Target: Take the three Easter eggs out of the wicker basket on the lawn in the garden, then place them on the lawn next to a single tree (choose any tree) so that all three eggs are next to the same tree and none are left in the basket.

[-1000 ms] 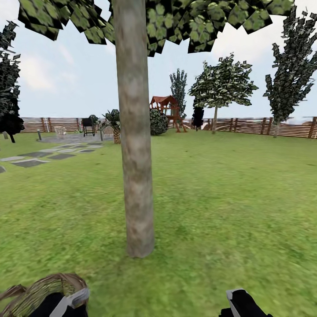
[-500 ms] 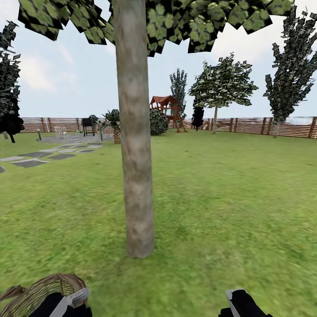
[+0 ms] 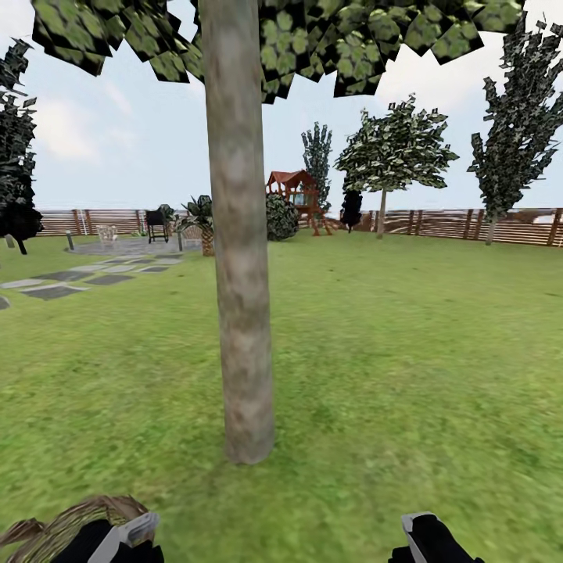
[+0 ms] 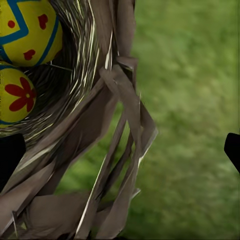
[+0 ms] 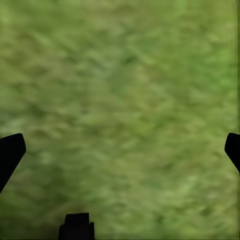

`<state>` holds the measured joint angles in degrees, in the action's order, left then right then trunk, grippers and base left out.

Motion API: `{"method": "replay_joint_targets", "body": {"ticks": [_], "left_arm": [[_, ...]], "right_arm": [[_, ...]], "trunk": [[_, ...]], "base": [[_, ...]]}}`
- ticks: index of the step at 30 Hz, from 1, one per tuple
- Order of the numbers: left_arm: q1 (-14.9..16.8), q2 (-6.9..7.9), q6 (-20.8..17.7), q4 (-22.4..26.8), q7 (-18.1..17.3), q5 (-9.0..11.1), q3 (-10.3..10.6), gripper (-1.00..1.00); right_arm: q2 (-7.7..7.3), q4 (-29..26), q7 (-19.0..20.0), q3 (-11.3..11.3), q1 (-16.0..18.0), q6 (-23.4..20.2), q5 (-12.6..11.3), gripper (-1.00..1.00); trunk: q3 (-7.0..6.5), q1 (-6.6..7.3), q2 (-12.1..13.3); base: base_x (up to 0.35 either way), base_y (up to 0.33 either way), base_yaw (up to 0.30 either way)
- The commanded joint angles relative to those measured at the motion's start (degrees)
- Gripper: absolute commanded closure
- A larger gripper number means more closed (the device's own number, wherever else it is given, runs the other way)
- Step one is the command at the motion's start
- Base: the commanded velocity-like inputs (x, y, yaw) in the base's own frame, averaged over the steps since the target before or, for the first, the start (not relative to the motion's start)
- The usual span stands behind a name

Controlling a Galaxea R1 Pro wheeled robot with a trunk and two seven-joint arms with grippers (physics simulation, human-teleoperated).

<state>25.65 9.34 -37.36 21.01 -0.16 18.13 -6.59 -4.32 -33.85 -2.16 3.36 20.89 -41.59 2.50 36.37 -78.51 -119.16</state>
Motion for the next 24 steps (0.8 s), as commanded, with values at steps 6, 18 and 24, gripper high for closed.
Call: {"method": "replay_joint_targets", "body": {"ticks": [6, 18, 24], "left_arm": [[0.0, -0.02, -0.3, 0.1, 0.0, 0.1, -0.3, -1.0], [0.0, -0.09, -0.3, 0.1, 0.0, 0.1, -0.3, -1.0], [0.0, -0.05, -0.3, 0.1, 0.0, 0.1, -0.3, -1.0]], "right_arm": [[-0.07, -0.1, 0.0, 0.3, 0.0, -0.3, 0.2, -1.0], [-0.05, -0.1, -0.1, 0.3, 0.0, 0.7, 0.2, -1.0], [-0.05, -0.1, 0.0, 0.3, 0.0, 0.7, 0.2, -1.0]], "trunk": [[-1.01, 1.33, 2.4], [-3.17, 3.97, 7.2], [-4.25, 5.29, 9.6]], "base": [[0.0, 0.0, 0.0], [0.0, 0.0, 0.116], [0.0, 0.0, 0.034]]}}
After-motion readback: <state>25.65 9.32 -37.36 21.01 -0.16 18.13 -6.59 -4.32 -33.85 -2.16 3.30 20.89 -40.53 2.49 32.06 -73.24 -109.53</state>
